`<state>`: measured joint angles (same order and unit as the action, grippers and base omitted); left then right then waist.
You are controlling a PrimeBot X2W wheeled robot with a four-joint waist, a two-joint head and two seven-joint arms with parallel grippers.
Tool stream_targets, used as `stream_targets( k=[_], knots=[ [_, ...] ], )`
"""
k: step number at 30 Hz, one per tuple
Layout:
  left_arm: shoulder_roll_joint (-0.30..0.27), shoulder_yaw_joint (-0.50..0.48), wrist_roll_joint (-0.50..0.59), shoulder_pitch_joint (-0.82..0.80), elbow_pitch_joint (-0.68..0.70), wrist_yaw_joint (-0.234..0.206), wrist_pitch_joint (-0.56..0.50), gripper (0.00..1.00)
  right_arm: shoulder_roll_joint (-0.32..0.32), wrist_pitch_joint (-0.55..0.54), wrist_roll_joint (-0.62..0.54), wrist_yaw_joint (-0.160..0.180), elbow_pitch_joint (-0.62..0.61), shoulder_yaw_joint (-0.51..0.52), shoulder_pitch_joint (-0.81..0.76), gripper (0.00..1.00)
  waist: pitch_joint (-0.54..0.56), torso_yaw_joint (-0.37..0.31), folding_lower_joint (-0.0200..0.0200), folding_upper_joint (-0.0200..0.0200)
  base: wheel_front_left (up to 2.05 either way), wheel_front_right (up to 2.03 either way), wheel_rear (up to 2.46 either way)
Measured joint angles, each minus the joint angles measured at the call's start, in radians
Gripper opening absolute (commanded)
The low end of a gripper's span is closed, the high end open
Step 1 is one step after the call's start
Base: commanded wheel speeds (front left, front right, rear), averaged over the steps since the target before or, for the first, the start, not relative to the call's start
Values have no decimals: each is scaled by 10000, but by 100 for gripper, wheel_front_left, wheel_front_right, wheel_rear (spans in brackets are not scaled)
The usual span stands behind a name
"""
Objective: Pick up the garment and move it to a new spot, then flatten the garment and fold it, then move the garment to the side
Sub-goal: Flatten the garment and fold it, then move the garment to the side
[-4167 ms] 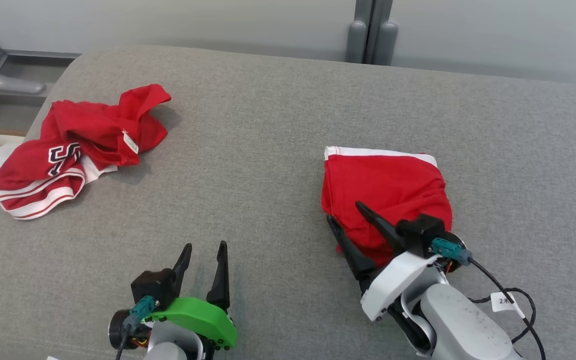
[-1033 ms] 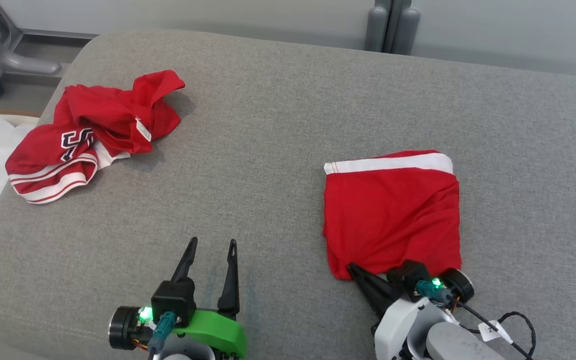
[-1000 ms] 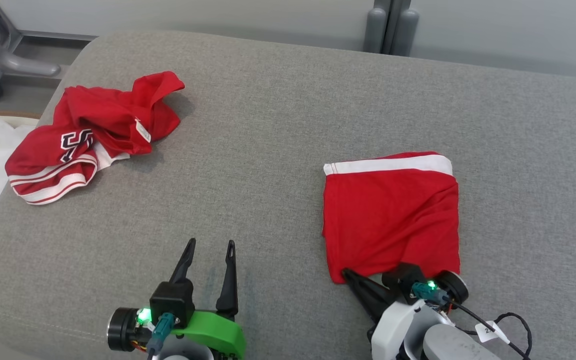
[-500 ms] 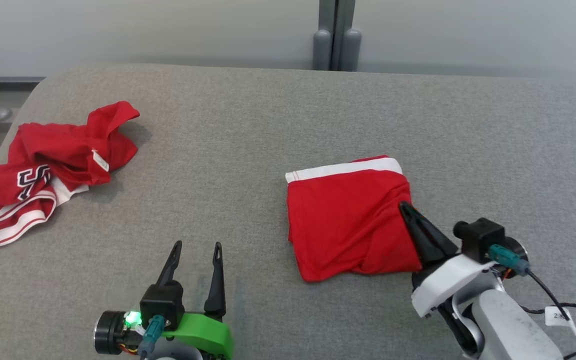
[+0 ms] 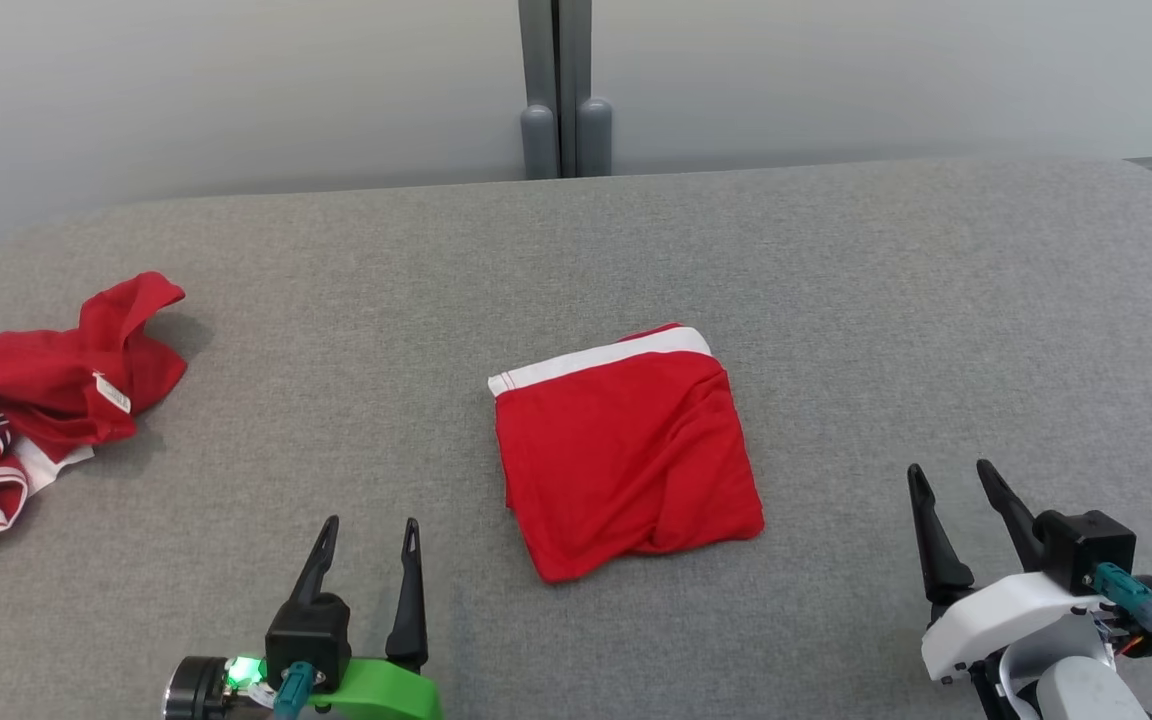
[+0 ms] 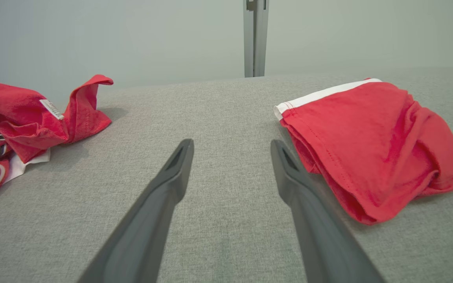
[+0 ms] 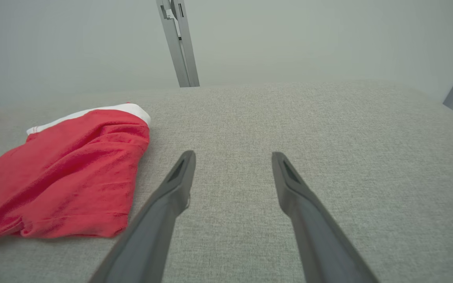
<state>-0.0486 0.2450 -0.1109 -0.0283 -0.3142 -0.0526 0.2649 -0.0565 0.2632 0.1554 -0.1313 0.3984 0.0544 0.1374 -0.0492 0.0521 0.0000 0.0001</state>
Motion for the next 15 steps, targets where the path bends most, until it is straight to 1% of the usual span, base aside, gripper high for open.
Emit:
stream_targets(
  k=[6, 10, 15],
  knots=[
    [0, -82, 44, 181, 236, 52, -2, 100, 38, 0, 15, 0, 267, -8, -133, 100, -31, -223, 0, 0, 0, 0, 0],
    [0, 17, -56, 128, 267, 102, -2, 100, 58, 0, 435, 0, 963, -652, 244, 100, -215, -120, 0, 0, 0, 0, 0],
    [0, 265, -125, -250, 282, 132, -2, 100, 67, 0, 838, 0, 1586, -1611, 1599, 100, -583, 150, 0, 0, 0, 0, 0]
  ],
)
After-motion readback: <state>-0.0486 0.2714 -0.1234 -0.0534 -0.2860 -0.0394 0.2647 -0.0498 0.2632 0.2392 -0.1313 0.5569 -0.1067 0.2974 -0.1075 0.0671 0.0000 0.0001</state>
